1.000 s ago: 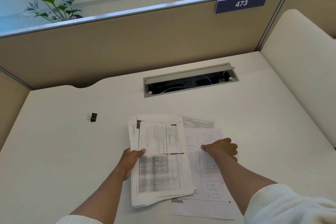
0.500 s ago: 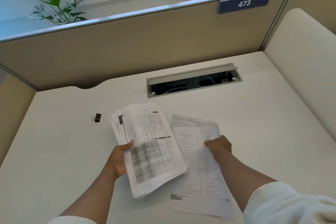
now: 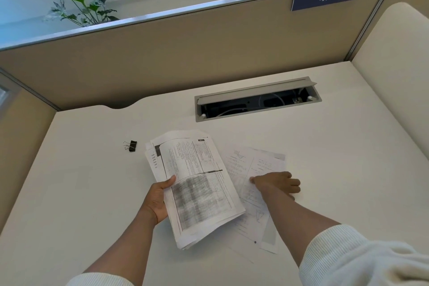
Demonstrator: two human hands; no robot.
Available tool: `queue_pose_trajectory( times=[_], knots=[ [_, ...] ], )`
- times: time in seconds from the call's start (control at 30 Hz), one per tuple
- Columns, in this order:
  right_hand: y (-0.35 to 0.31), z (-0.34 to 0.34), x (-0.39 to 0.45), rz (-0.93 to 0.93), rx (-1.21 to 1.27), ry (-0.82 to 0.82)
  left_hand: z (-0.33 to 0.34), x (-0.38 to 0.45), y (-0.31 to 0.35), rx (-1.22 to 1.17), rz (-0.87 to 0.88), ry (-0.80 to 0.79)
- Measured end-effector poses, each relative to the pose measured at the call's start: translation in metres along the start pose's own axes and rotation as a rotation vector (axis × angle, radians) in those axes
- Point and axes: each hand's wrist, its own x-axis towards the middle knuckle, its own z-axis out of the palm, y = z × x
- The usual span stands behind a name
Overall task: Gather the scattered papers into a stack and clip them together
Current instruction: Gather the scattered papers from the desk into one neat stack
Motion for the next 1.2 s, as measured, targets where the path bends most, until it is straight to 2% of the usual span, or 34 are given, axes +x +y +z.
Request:
queue_pose_trajectory(
  times=[0.17, 0.33, 0.5, 0.6, 0.77, 0.83, 0.93, 1.03, 1.13, 1.2],
  knots=[
    [-0.004, 0.012, -0.008, -0.039, -0.102, 0.008, 0.001, 0.003, -0.001, 0.017, -0.011, 0.008],
    [-0.005, 0.013, -0.002, -0.057, -0.06, -0.02, 0.0, 0.005, -0.001, 0.005, -0.02, 0.021],
    [-0.001, 0.022, 0.008, -0.169, 0.213, -0.1, 0.0, 0.007, -0.003, -0.005, -0.033, 0.027],
    [0.005, 0.015, 0.017, -0.248, 0.282, -0.088, -0.002, 0.006, -0.005, -0.003, -0.038, 0.037],
    [0.007, -0.003, 0.029, -0.315, 0.452, 0.084, -0.002, 0.003, -0.009, 0.034, -0.049, 0.067],
    [0.002, -0.013, 0.034, -0.304, 0.547, 0.173, -0.005, 0.003, -0.011, 0.074, -0.058, 0.078],
    [-0.009, -0.029, 0.041, -0.235, 0.753, 0.218, -0.009, 0.003, -0.011, 0.18, -0.074, 0.127],
    [-0.022, -0.04, 0.045, -0.196, 0.947, 0.2, -0.01, 0.003, -0.01, 0.342, -0.094, 0.166],
    [-0.036, -0.048, 0.042, -0.232, 1.139, 0.175, -0.009, 0.004, -0.011, 0.475, -0.085, 0.179],
    [-0.044, -0.05, 0.035, -0.288, 1.225, 0.049, -0.007, 0.005, -0.013, 0.519, -0.078, 0.188]
  ],
)
